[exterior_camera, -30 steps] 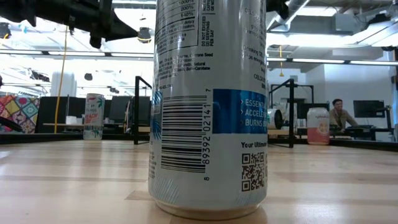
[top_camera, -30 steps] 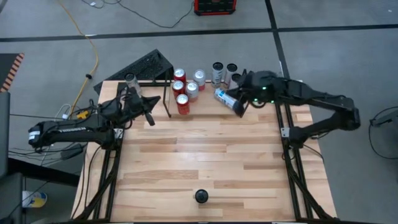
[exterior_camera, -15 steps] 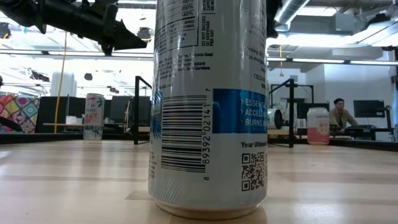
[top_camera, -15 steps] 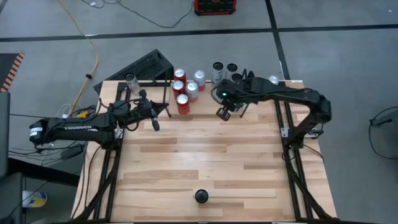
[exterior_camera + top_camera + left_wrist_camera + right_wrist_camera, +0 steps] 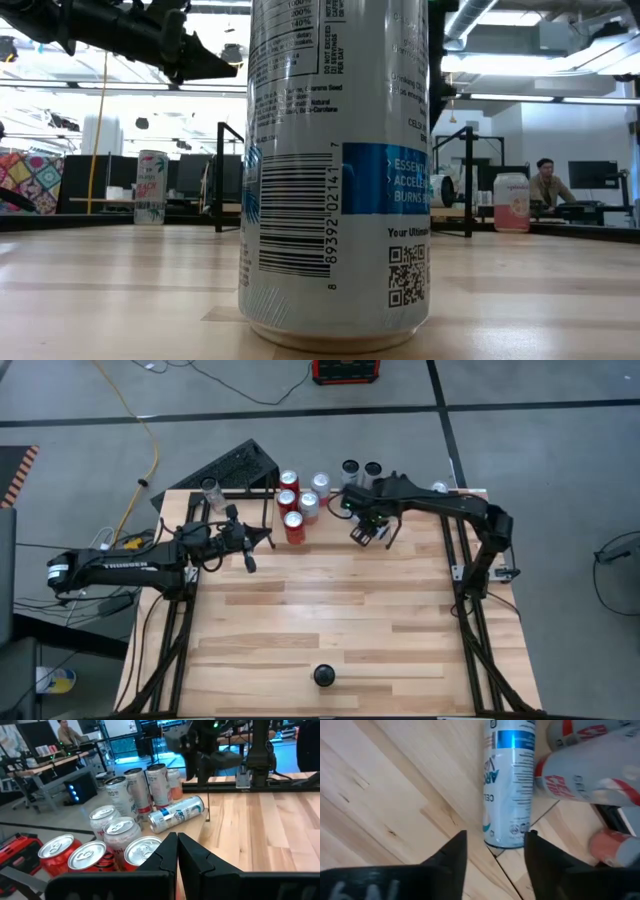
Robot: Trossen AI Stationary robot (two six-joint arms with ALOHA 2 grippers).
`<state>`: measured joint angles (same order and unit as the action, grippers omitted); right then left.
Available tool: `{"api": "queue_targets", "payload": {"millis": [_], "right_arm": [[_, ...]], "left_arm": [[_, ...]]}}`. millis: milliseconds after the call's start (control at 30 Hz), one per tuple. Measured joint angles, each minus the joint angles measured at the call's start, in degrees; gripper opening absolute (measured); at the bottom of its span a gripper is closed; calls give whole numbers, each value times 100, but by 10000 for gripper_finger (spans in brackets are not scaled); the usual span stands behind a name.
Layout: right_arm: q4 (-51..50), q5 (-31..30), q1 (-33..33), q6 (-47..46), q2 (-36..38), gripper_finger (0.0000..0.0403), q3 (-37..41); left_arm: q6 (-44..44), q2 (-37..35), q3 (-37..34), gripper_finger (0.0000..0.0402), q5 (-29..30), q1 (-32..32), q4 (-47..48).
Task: Place canned beverage on shelf
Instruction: Adjust the white blue soda can
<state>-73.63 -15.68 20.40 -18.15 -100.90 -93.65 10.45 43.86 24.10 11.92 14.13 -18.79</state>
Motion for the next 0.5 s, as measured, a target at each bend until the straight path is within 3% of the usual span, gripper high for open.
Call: {"api": "queue_targets", "payload": {"millis": [233,500], "right_arm": [[50,-63,0,35,-297,251,-1],[-396,-38,0,204,-206,261,-877]], "left_arm": [[88,0,0,0,-17,0,-4],[29,0,0,0,-19,0,-21]]}}
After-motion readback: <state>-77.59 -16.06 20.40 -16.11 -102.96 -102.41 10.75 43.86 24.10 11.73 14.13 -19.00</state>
